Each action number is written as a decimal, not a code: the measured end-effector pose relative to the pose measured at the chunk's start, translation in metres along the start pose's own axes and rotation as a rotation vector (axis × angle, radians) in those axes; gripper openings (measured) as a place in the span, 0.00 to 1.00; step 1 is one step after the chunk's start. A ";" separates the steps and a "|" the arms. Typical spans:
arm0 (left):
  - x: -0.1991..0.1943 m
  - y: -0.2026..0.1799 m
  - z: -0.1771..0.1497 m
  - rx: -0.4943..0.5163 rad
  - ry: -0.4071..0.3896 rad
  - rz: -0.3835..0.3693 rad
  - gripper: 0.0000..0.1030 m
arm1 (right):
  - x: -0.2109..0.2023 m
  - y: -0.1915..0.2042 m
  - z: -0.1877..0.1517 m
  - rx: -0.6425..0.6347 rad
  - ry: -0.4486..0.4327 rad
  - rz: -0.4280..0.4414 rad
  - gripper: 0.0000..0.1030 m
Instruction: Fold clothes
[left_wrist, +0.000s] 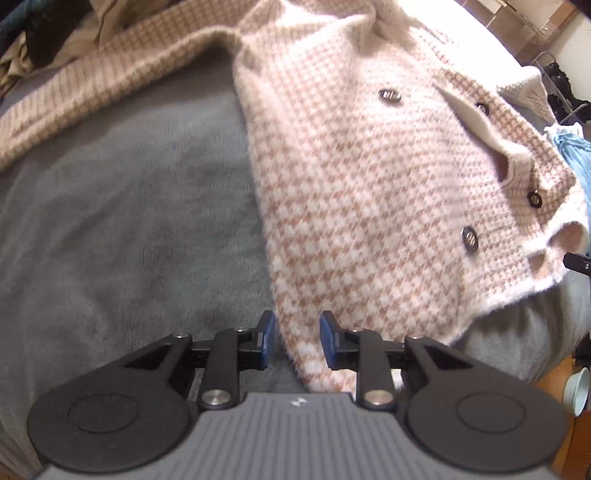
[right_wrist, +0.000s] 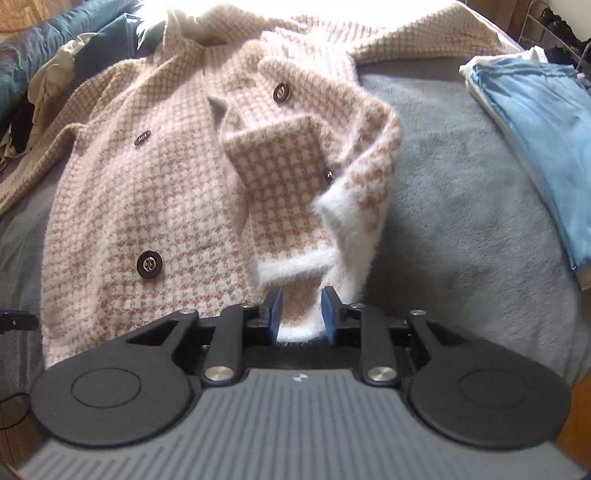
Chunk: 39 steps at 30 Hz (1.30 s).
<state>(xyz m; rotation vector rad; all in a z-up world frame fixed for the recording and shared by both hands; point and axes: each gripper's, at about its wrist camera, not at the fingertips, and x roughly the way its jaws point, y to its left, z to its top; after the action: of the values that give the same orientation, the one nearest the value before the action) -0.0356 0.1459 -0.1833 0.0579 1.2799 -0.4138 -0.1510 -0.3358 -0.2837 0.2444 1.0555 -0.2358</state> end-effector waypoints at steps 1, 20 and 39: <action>0.007 -0.012 0.009 0.018 -0.026 -0.006 0.26 | -0.004 0.002 0.006 -0.025 -0.016 0.000 0.28; 0.209 -0.228 0.124 0.075 0.043 -0.349 0.35 | 0.025 -0.007 0.033 -0.520 0.083 -0.122 0.49; 0.241 -0.257 0.133 -0.134 0.126 -0.498 0.04 | 0.053 -0.079 0.018 0.239 0.090 0.105 0.19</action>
<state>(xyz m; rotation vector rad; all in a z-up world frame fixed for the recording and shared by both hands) 0.0553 -0.1925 -0.3218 -0.3593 1.4407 -0.7575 -0.1351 -0.4203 -0.3281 0.5285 1.1001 -0.2587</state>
